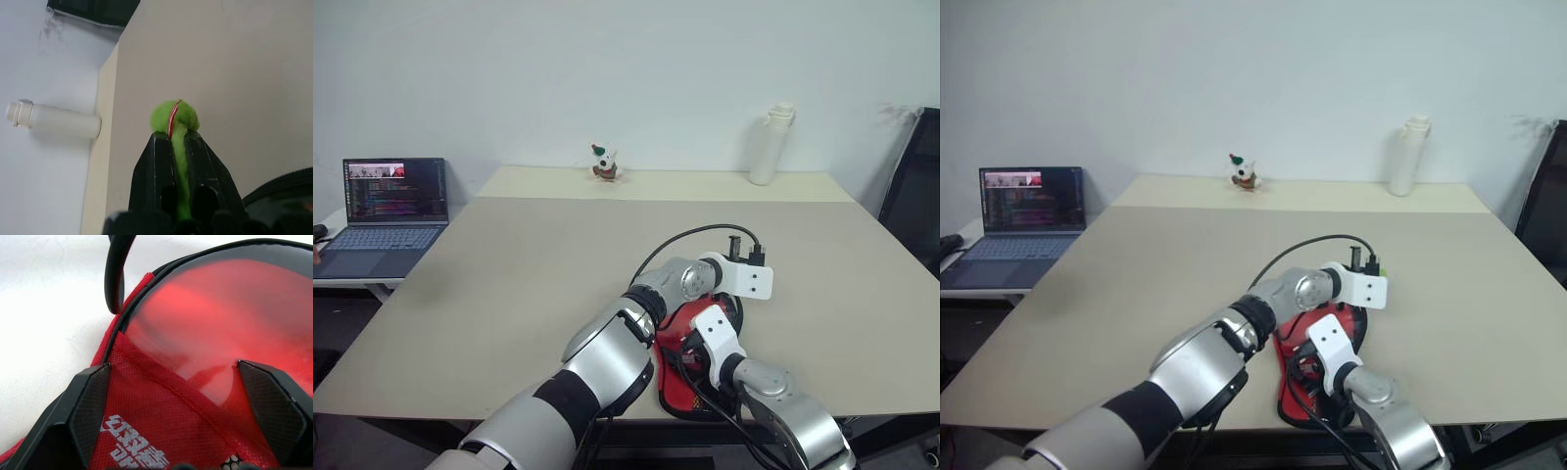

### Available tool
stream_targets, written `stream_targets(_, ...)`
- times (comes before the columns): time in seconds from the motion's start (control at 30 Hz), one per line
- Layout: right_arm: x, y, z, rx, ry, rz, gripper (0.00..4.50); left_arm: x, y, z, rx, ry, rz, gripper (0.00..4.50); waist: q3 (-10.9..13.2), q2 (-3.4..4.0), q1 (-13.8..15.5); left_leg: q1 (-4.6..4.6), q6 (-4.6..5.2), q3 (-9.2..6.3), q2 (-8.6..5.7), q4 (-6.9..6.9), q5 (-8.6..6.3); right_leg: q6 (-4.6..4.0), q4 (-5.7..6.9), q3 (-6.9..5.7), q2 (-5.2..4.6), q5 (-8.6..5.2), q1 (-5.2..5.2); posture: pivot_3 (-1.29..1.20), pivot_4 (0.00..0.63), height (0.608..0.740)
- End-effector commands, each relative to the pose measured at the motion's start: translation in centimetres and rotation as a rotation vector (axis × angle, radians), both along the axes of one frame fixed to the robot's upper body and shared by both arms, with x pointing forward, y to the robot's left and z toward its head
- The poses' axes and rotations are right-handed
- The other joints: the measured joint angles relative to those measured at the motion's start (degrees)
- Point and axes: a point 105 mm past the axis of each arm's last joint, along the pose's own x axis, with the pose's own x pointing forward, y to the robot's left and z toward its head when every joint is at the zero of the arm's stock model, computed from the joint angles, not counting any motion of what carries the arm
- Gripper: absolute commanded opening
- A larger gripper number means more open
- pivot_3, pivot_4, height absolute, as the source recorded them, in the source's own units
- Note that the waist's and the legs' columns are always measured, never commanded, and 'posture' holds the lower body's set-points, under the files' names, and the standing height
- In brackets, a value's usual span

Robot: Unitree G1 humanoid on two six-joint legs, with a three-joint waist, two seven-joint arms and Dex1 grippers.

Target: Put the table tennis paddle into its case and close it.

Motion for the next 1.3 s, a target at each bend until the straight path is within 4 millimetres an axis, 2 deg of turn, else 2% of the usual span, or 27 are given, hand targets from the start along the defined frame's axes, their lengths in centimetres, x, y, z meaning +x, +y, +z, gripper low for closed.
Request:
stream_targets(0.03,-3.0,-0.1,-7.7,-0.095,0.342,0.026,4.50,-3.6,-4.6,2.4,-0.107,-0.006,-0.177,0.03,0.0,0.00,0.0,0.00,0.00,0.00,0.00,0.00,0.00,0.00,0.00,0.00,0.00,0.00,0.00,0.00,0.150,0.740)
stream_targets(0.07,-2.9,-0.1,-7.6,-0.094,0.341,0.027,4.50,-3.6,-4.6,2.4,-0.112,0.012,-0.179,0.03,0.0,0.00,0.0,0.01,0.00,0.00,0.00,0.00,0.00,0.01,0.00,0.01,0.00,0.00,0.00,0.00,0.150,0.740)
stream_targets(0.17,-2.9,0.0,-7.7,-0.094,0.340,0.033,4.50,-3.5,-4.4,2.4,-0.125,0.053,-0.170,0.86,-0.1,-0.01,-0.2,0.03,0.00,0.00,0.01,0.01,0.00,0.01,0.01,0.02,0.01,0.01,0.00,0.00,0.150,0.740)
stream_targets(0.37,-2.2,0.2,-7.4,-0.095,0.329,0.038,4.50,-3.2,-4.1,2.6,-0.149,0.073,-0.160,2.91,-0.7,0.04,-0.7,0.20,0.00,0.04,0.04,-0.02,0.00,0.02,0.03,0.11,0.03,0.01,0.07,0.00,0.150,0.740)
stream_targets(0.57,-1.2,0.1,-7.1,-0.093,0.312,0.039,4.50,-1.7,-3.1,6.2,-0.271,0.039,-0.105,2.91,-0.8,0.07,-0.8,0.38,0.00,0.07,0.09,-0.01,0.00,0.14,0.05,0.12,0.04,0.09,0.11,0.00,0.150,0.740)
stream_targets(0.67,-0.6,0.1,-6.6,-0.082,0.299,0.036,4.50,-0.5,-1.7,7.9,-0.380,0.074,-0.057,2.91,-0.8,0.08,-0.8,0.52,0.00,0.12,0.14,-0.01,0.00,0.14,0.05,0.11,0.04,0.09,0.16,0.00,0.150,0.740)
stream_targets(0.73,-0.2,0.1,-5.9,-0.061,0.283,0.034,4.50,0.6,-0.1,8.9,-0.449,0.094,-0.011,2.91,-0.8,0.09,-0.8,0.59,0.00,0.13,0.16,-0.02,0.00,0.14,0.05,0.11,0.04,0.09,0.20,0.00,0.150,0.740)
stream_targets(0.87,0.0,0.4,-1.8,0.078,0.222,0.072,4.50,3.8,5.7,10.0,-0.581,0.167,0.132,2.91,-0.8,0.20,-0.9,0.56,0.00,0.19,0.17,-0.07,0.00,0.19,0.08,0.15,0.05,0.12,0.14,0.00,0.150,0.740)
stream_targets(0.93,-0.3,0.5,0.3,0.131,0.196,0.101,4.50,4.8,8.0,10.0,-0.629,0.199,0.186,2.91,-0.7,0.27,-0.9,0.43,0.00,0.19,0.16,-0.13,0.00,0.19,0.08,0.13,0.06,0.13,0.03,0.00,0.150,0.740)
stream_targets(1.07,-1.1,0.3,3.8,0.193,0.146,0.153,4.50,5.5,10.9,8.8,-0.684,0.307,0.218,2.91,-0.6,0.34,-0.5,-0.31,-0.01,0.09,0.09,-0.15,0.00,0.14,0.00,0.03,0.05,0.12,-0.50,0.00,0.150,0.740)
stream_targets(1.2,-1.8,-0.6,7.0,0.244,0.101,0.175,4.50,4.4,11.8,6.0,-0.675,0.497,0.123,2.91,-0.2,0.53,0.3,-0.75,-0.02,0.09,-0.09,-0.03,-0.02,0.00,0.00,0.00,-0.17,0.20,-0.83,0.00,0.150,0.740)
stream_targets(1.3,-2.2,-1.7,8.6,0.261,0.077,0.187,4.50,3.0,11.9,3.8,-0.621,0.634,0.028,2.91,0.1,0.51,0.3,-0.94,-0.01,0.09,-0.16,0.07,-0.02,-0.11,-0.04,-0.01,-0.23,0.30,-0.94,0.00,0.150,0.740)
